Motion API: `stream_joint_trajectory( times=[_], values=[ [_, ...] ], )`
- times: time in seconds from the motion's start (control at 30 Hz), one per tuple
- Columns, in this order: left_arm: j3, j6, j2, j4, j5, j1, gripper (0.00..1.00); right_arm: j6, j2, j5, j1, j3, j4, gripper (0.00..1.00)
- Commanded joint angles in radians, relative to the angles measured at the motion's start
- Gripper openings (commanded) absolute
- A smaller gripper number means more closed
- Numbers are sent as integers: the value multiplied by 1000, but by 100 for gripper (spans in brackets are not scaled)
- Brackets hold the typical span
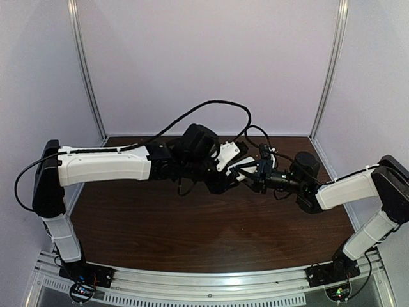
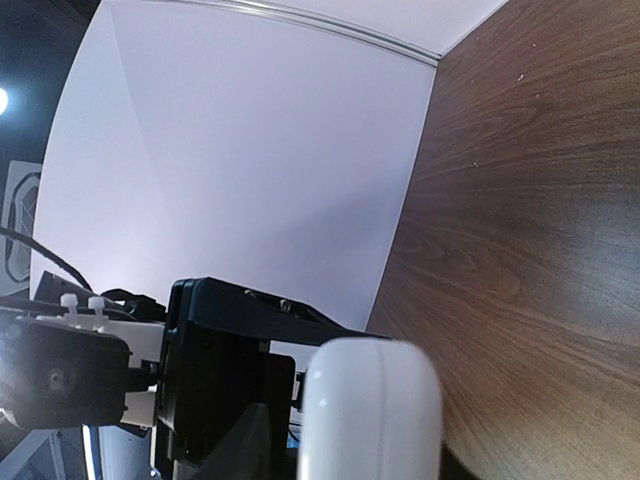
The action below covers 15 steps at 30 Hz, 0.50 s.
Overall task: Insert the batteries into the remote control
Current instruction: Pass from the right arm to the left, then pass from the left arm to the right
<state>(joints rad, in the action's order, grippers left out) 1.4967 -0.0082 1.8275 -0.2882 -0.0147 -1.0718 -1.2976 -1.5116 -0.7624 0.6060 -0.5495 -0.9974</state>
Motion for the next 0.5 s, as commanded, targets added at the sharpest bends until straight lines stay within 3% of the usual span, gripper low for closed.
stream_joint_trajectory(
  times=[0.0,0.1,0.13,0.33,0.47],
  values=[
    [28,-63,7,-3,114,50,32,26,9,-30,-20,-2,-18,62],
    [21,-78,-4,-3,162,69,31,74,48,-30,-60,-4,18,95],
    [20,-80,-6,-3,186,76,31,108,68,-25,-74,-7,49,99],
    [17,-97,-27,-5,276,109,29,475,272,100,-117,-99,440,100],
    [24,-118,-41,-7,346,134,29,436,419,257,-119,41,196,100]
  ],
)
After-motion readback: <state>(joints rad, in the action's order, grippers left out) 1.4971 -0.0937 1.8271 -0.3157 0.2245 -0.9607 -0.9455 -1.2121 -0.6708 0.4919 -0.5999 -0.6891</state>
